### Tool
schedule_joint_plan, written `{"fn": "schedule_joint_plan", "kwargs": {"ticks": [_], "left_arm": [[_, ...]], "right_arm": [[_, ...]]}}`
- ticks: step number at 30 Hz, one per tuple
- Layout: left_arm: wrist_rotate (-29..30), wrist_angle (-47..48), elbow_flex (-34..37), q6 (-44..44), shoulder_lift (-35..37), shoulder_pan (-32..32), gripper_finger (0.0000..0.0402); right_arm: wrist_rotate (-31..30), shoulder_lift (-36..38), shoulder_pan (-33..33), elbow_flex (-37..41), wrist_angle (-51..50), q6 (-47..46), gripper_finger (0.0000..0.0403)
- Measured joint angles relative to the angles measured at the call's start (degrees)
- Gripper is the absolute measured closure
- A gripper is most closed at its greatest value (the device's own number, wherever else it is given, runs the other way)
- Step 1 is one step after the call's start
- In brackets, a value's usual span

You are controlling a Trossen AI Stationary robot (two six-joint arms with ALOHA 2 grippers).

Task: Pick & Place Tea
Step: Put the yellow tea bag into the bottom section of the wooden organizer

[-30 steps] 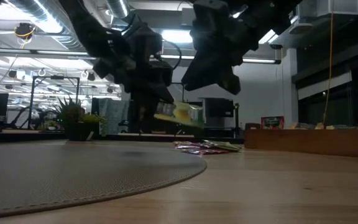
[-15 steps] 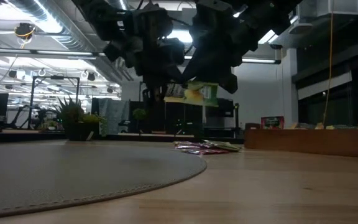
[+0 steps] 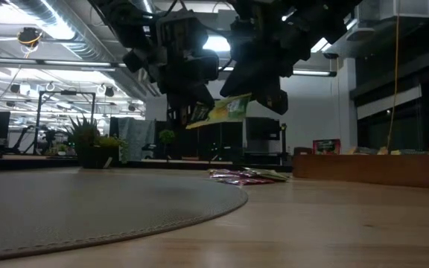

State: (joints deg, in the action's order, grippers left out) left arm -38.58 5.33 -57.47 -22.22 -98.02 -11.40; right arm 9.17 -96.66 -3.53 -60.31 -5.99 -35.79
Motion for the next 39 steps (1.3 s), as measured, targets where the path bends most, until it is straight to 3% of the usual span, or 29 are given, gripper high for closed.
{"fn": "schedule_joint_plan", "kwargs": {"ticks": [6, 14, 21, 26, 28, 34, 39], "left_arm": [[-1.6, -0.9, 0.0, 0.1, 0.0, -0.3, 0.0399], [-9.1, -0.7, 0.0, -0.9, 0.2, -3.1, 0.0392], [-9.5, -1.2, 1.0, 0.1, 4.8, -6.6, 0.0364], [-2.2, -3.0, 5.7, 0.9, 10.3, -7.5, 0.0345], [1.0, -7.4, 8.5, -0.6, 12.7, -7.5, 0.0341], [10.6, -33.3, 20.2, -13.4, 19.1, -6.6, 0.0336], [25.7, -54.9, 30.5, -26.2, 20.5, -5.3, 0.0335]], "right_arm": [[0.1, 0.0, 0.2, 0.0, -0.2, -1.6, 0.0395], [1.0, 0.2, 0.2, -0.2, -3.3, -2.9, 0.0398], [-0.4, 0.1, -1.3, 0.5, -4.0, -4.5, 0.0399], [-3.2, 1.7, -2.4, 5.1, 1.9, -9.1, 0.04], [-3.7, 2.6, -2.6, 8.7, 9.4, -11.9, 0.04], [-11.9, 5.4, -2.5, 19.2, 31.1, -21.6, 0.04], [-19.7, 5.8, -2.5, 20.7, 38.6, -24.3, 0.0399]]}}
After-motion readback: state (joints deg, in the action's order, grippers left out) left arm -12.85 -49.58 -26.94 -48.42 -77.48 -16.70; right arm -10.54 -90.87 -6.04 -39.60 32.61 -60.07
